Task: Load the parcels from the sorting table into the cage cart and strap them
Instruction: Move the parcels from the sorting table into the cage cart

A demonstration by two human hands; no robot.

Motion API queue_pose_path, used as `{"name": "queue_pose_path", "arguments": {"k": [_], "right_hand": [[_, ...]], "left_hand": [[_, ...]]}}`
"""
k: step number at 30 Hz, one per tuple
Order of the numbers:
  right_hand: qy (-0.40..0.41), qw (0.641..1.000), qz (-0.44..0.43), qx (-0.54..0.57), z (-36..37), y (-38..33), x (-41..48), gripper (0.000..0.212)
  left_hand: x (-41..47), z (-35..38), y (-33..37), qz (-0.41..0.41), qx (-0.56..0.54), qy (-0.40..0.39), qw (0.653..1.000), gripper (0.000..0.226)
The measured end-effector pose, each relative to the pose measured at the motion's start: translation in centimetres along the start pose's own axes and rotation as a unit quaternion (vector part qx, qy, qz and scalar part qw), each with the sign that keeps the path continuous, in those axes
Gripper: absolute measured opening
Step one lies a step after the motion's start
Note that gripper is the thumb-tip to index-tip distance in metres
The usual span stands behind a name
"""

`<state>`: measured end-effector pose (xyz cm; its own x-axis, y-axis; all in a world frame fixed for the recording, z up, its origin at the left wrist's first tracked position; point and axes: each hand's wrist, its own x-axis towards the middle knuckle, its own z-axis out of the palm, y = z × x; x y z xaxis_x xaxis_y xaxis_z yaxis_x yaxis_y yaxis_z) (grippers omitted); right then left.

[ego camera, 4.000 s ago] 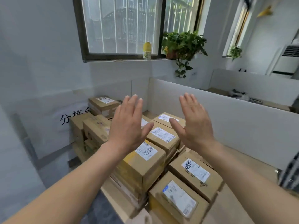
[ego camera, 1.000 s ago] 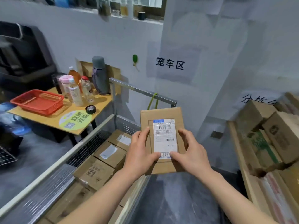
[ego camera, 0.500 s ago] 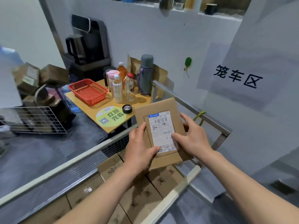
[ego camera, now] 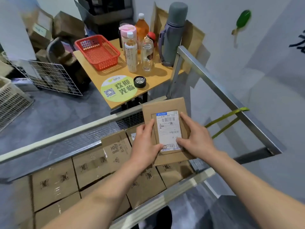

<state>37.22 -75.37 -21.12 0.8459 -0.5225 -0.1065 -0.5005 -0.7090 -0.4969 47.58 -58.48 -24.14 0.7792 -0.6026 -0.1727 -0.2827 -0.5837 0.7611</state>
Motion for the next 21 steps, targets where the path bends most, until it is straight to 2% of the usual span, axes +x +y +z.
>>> {"name": "queue_pose_path", "arguments": {"k": [6,13,21], "right_hand": [[-0.051,0.998,0.037,-0.011,4.8,3.1,0.6,0.099],[-0.113,0.993,0.032,-0.015,9.7,6.1,0.8,0.096],[-0.187,0.980,0.052,-0.034,15.6,11.6,1.9,0.097]], "left_hand": [[0.8,3.9,-3.9,-0.040,0.004,-0.035,0.999,0.102],[1.5,7.7,-8.3,-0.059,-0.001,-0.072,0.996,0.099],[1.8,13.8,-13.0,-0.122,-0.005,-0.127,0.984,0.104]]}}
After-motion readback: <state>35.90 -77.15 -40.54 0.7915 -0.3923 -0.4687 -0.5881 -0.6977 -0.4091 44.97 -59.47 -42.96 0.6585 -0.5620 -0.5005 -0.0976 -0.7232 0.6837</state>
